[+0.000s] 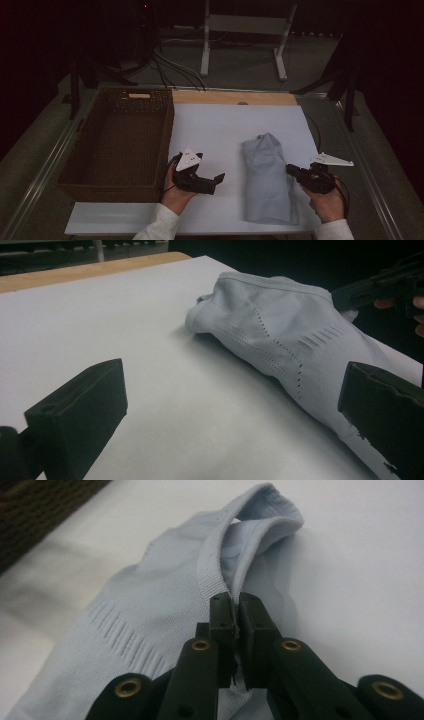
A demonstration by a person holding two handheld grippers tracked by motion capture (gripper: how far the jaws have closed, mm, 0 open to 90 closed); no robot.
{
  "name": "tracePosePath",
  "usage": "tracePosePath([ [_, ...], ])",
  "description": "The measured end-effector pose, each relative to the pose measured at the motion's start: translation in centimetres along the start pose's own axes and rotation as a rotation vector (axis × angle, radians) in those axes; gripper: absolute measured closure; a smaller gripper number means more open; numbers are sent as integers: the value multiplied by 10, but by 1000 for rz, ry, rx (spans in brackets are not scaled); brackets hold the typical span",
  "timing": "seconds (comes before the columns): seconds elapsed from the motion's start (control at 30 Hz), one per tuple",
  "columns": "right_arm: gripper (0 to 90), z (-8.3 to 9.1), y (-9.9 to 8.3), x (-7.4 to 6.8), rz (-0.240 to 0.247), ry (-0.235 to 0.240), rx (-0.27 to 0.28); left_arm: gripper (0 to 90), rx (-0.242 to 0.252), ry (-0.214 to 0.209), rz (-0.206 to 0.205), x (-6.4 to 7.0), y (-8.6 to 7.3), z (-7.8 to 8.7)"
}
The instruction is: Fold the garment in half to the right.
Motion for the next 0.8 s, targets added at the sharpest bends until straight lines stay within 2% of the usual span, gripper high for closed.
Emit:
tracePosePath([
  [0.37, 860, 3, -2, 21, 20, -61, -46, 2, 1, 1, 3, -1, 1, 0],
  [0.5, 858, 1, -7, 28, 14, -69, -72, 2, 0, -1, 2, 0, 0, 0],
  [0.7, 849, -7, -15, 31, 32, -94, -110, 2, -3, -1, 3, 0, 0, -1],
  [0.8, 815, -10, -18, 31, 30, -101, -122, 2, -4, 0, 2, 0, 0, 0],
])
Point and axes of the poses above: each handheld gripper's, and its own axes: z roughly backward along the jaws, y roughly out of its top, x roughly to its right, the point moved 5 cm from there along -z, roughly forward along the jaws, and after that the axes turned 13 degrees about x, right-handed, at the moved point
